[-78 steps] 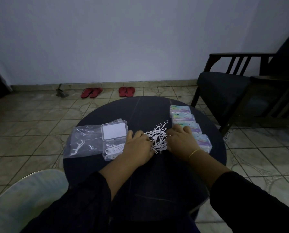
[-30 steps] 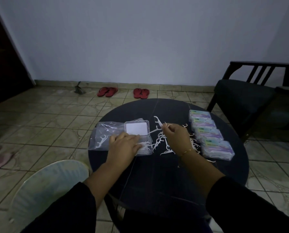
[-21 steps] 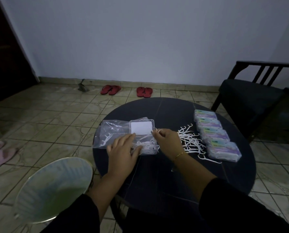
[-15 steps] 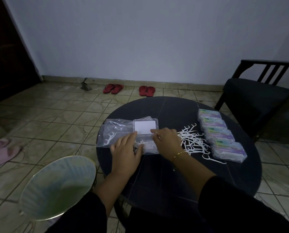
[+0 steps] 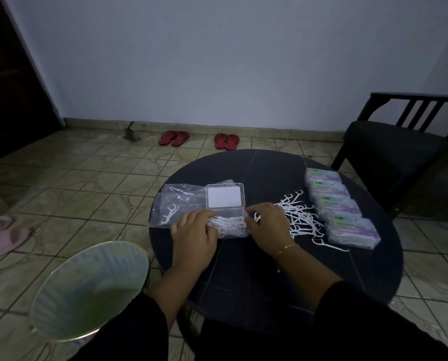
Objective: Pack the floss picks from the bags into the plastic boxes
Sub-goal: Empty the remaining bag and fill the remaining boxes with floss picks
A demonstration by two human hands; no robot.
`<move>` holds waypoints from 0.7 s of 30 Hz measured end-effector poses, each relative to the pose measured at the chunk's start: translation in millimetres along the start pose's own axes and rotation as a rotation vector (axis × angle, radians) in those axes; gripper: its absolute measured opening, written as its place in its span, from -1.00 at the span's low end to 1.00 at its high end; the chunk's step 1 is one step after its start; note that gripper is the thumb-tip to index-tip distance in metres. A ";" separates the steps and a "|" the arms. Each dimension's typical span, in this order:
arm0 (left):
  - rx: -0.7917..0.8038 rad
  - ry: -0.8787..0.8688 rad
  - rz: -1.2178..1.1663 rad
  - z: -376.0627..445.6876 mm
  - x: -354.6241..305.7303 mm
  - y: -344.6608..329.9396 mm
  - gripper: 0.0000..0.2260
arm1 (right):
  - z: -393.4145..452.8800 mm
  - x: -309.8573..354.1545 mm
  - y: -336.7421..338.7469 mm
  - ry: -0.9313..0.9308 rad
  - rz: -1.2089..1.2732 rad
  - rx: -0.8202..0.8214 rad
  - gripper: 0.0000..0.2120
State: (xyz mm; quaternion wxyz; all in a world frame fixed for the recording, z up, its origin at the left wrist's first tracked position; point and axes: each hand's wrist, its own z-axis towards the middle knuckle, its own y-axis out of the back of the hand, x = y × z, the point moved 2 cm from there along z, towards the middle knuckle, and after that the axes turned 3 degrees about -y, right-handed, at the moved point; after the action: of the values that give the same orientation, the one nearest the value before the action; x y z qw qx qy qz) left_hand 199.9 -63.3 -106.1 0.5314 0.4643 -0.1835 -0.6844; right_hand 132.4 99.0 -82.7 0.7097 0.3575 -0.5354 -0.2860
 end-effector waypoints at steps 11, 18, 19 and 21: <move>0.038 -0.011 -0.013 -0.6 -0.7 0.2 -0.65 | -19.7 20.3 -11.1 0.175 -0.266 0.196 -0.66; 0.070 -0.001 0.002 1.4 2.5 -4.0 -0.65 | -18.7 0.3 -6.0 -0.004 -0.062 -0.009 -0.71; 0.066 0.021 -0.010 1.6 4.2 -5.0 -0.68 | -19.4 -2.8 -6.4 -0.007 -0.058 -0.018 -0.74; 0.052 0.035 -0.044 2.0 5.5 -4.9 -0.72 | -21.4 -6.4 -8.2 0.011 -0.038 -0.047 -0.79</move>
State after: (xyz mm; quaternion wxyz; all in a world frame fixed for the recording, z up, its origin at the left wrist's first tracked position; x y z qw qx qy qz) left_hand 195.4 -67.0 -111.2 0.5071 0.4936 -0.1816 -0.6828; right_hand 151.1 103.6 -96.6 0.7152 0.3524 -0.5179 -0.3100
